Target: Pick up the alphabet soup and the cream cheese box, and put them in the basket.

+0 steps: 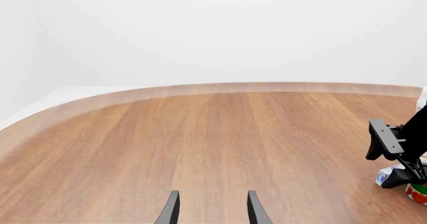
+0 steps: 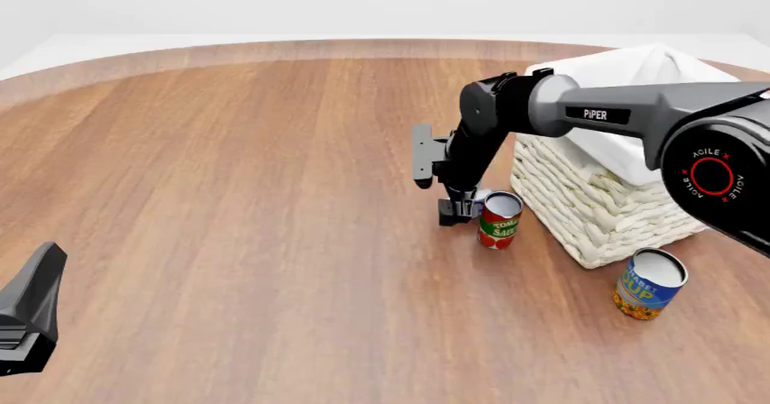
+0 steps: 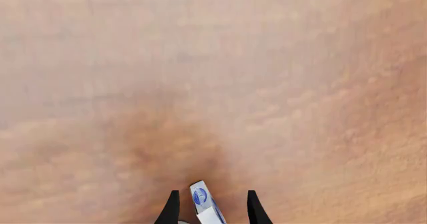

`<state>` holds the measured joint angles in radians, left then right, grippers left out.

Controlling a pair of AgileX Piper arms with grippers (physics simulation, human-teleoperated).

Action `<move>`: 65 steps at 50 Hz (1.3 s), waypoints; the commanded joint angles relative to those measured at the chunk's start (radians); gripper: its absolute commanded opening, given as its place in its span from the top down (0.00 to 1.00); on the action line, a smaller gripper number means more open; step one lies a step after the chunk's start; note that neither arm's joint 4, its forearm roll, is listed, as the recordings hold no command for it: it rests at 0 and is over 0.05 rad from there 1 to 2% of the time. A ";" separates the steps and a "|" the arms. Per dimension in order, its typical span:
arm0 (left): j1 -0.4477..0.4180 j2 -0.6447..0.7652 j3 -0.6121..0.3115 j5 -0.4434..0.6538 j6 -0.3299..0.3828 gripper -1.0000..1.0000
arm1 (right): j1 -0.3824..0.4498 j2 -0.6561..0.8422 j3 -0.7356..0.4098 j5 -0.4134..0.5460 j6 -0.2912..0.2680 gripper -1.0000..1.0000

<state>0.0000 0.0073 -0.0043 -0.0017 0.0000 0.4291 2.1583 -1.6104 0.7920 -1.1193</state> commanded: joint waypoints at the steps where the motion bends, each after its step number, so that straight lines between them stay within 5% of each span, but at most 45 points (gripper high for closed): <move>1: 0.000 0.000 0.000 0.000 0.000 0.00 | -0.008 0.030 -0.037 0.015 -0.012 0.00; 43: 0.000 0.000 0.000 0.000 0.000 0.00 | -0.034 0.132 -0.160 0.055 -0.025 0.00; 44: 0.000 0.000 0.000 0.000 0.000 0.00 | -0.032 0.132 -0.167 0.052 -0.016 1.00; 65: 0.000 0.000 0.000 0.000 0.000 0.00 | -0.051 0.136 -0.199 0.050 -0.027 1.00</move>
<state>0.0000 0.0073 -0.0043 -0.0017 0.0000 0.3863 2.2938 -1.7901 0.8462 -1.1489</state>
